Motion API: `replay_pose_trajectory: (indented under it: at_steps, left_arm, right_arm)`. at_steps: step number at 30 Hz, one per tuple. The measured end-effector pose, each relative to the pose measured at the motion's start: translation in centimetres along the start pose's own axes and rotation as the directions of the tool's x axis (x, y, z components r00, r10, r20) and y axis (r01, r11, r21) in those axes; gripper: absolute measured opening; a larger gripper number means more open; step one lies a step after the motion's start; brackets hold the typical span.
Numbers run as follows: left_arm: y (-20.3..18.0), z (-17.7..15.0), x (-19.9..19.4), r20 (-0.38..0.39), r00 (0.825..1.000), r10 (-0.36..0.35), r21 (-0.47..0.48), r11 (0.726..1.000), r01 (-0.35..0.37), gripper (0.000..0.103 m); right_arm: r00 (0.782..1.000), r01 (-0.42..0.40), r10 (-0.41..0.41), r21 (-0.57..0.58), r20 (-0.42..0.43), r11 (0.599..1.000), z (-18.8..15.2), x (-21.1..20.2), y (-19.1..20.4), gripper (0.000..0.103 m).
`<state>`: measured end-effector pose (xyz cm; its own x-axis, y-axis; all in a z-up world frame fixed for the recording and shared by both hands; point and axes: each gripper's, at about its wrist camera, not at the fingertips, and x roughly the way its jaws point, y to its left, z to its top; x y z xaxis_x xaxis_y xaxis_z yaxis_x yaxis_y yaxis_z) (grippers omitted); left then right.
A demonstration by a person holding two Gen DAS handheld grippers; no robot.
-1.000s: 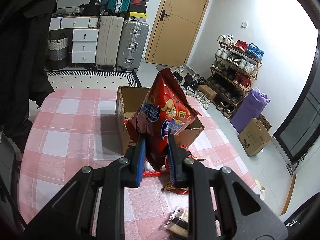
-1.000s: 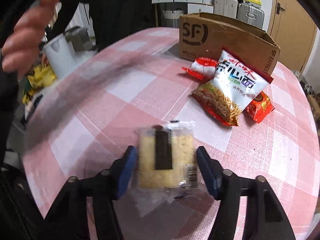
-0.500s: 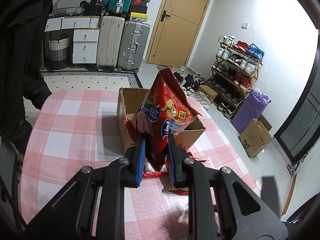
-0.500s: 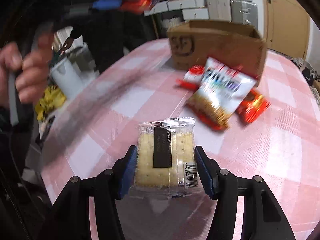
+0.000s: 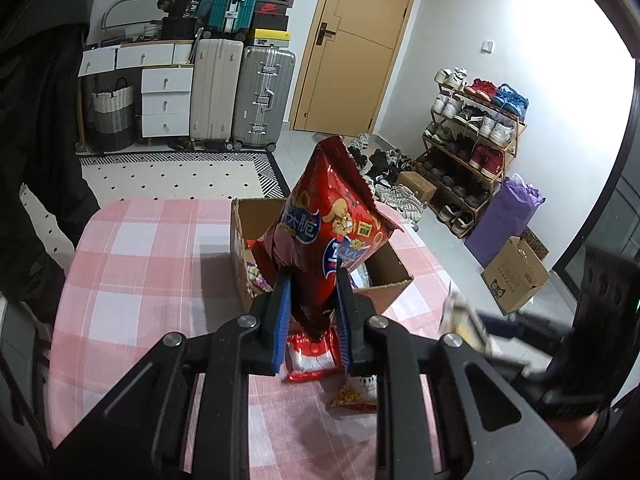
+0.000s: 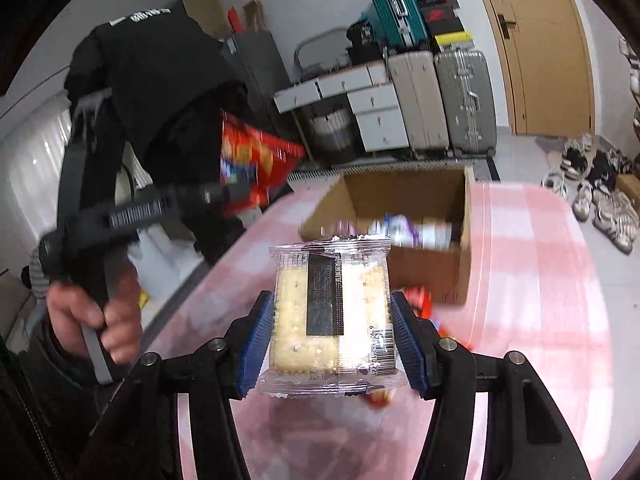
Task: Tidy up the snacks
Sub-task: 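Lift the red bag and cracker pack and carry them over the box with both tools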
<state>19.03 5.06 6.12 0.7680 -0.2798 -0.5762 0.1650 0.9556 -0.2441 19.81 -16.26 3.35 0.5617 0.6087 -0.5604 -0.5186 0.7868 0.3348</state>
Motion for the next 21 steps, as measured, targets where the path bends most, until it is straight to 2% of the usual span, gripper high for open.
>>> replay_pose_trajectory:
  at_steps: [2, 11, 14, 21]
  left_arm:
    - [-0.1, 0.5, 0.1, 0.002, 1.000, -0.002, 0.000, 1.000, 0.002, 0.017]
    - [-0.4, 3.2, 2.5, -0.024, 1.000, 0.002, 0.004, 1.000, -0.002, 0.017]
    - [-0.3, 3.9, 3.8, -0.025, 1.000, 0.008, -0.008, 1.000, -0.008, 0.017]
    - [0.5, 4.3, 8.1, -0.077, 0.997, 0.006, -0.026, 1.000, -0.009, 0.017]
  right_arm:
    - [1.000, -0.020, 0.020, 0.017, 0.006, 1.000, 1.8, 0.1, -0.6, 0.058]
    - [0.998, -0.012, 0.012, 0.001, 0.056, 1.000, 8.4, 1.4, -1.6, 0.058]
    - [0.997, -0.048, 0.043, 0.079, 0.070, 0.996, 10.2, 2.7, -2.8, 0.058]
    - [0.999, -0.029, 0.024, 0.121, 0.042, 0.992, 11.6, 6.7, -4.7, 0.058]
